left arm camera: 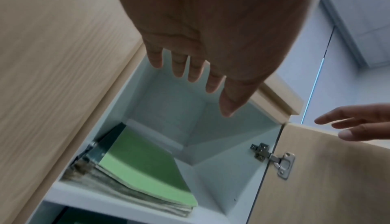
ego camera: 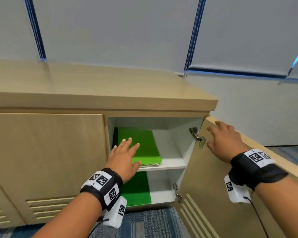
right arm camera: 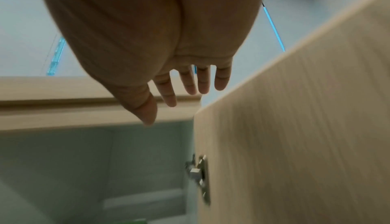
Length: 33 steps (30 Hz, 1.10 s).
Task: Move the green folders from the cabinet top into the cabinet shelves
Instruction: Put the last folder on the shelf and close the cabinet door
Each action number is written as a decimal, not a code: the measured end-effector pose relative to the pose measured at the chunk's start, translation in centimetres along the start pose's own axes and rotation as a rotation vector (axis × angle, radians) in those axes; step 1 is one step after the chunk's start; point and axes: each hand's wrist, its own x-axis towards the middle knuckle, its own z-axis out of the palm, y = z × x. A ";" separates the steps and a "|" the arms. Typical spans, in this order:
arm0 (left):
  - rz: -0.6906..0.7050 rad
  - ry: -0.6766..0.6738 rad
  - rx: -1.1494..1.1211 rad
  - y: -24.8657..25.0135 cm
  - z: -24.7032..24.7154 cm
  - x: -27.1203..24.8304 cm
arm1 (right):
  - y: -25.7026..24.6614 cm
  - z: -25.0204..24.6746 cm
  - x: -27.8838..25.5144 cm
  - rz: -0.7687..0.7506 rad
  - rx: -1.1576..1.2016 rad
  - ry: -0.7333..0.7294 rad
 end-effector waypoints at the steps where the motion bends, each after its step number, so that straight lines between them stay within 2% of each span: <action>1: -0.002 0.010 0.016 0.1 -0.8 0.1 | 0.7 -1.0 0.3 0.029 -0.035 -0.004; 4: -0.006 0.044 0.073 0.0 -3.3 0.9 | 2.4 -3.0 1.4 0.130 -0.044 -0.144; 6: 0.008 0.089 0.130 -0.2 -5.2 1.6 | 3.2 -3.7 1.9 0.140 -0.047 -0.255; 9: 0.056 0.208 0.243 -0.1 -8.2 3.1 | 4.1 -4.1 2.2 0.116 -0.088 -0.306; 11: 0.057 0.231 0.295 0.2 -9.9 4.3 | 4.1 -4.4 2.1 0.094 -0.122 -0.331; 16: -0.067 0.051 0.322 1.1 -13.1 6.9 | 4.3 -5.3 1.6 0.056 -0.135 -0.376; 21: -0.128 -0.032 0.184 2.3 -14.0 6.9 | 2.7 -6.4 1.3 0.105 -0.043 -0.395; 27: -0.117 -0.136 0.137 2.3 -15.0 6.9 | -0.3 -8.0 1.4 0.107 0.025 -0.409; 33: -0.109 -0.248 0.098 1.7 -16.3 7.2 | -3.9 -9.5 1.4 0.035 0.086 -0.403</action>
